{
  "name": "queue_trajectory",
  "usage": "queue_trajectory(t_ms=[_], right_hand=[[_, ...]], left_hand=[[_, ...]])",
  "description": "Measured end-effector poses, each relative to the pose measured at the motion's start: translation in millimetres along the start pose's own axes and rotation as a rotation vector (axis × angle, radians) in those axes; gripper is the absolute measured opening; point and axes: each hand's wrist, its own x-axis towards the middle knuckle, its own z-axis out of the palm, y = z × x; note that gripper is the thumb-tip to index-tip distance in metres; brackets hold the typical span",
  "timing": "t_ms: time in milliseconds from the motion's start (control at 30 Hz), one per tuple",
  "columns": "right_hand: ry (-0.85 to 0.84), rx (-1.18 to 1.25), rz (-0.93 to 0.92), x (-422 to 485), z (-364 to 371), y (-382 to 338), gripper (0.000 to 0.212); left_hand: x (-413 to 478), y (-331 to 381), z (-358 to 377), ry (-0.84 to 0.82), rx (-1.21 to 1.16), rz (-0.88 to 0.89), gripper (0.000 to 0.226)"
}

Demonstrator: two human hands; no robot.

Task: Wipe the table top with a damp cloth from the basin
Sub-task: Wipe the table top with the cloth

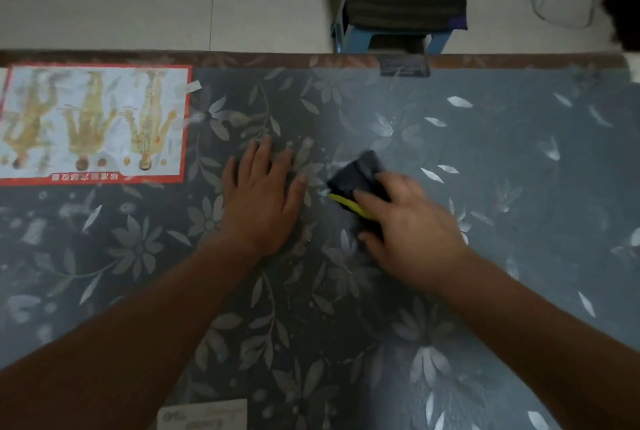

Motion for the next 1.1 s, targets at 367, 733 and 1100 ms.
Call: queue_trajectory(t_ms=[367, 733, 1100], right_hand=[[0.143, -0.108, -0.184, 31.9, 54.6, 14.9, 0.053], [0.074, -0.151, -0.261, 90.2, 25.6, 34.3, 0.054], [0.073, -0.149, -0.459, 135.7, 25.1, -1.3, 0.052]], left_hand=[[7.4, -16.6, 12.3, -0.009, 0.155, 0.103, 0.072], [8.4, -16.4, 13.1, 0.009, 0.141, 0.103, 0.078], [3.9, -19.2, 14.1, 0.162, -0.052, 0.095, 0.081]])
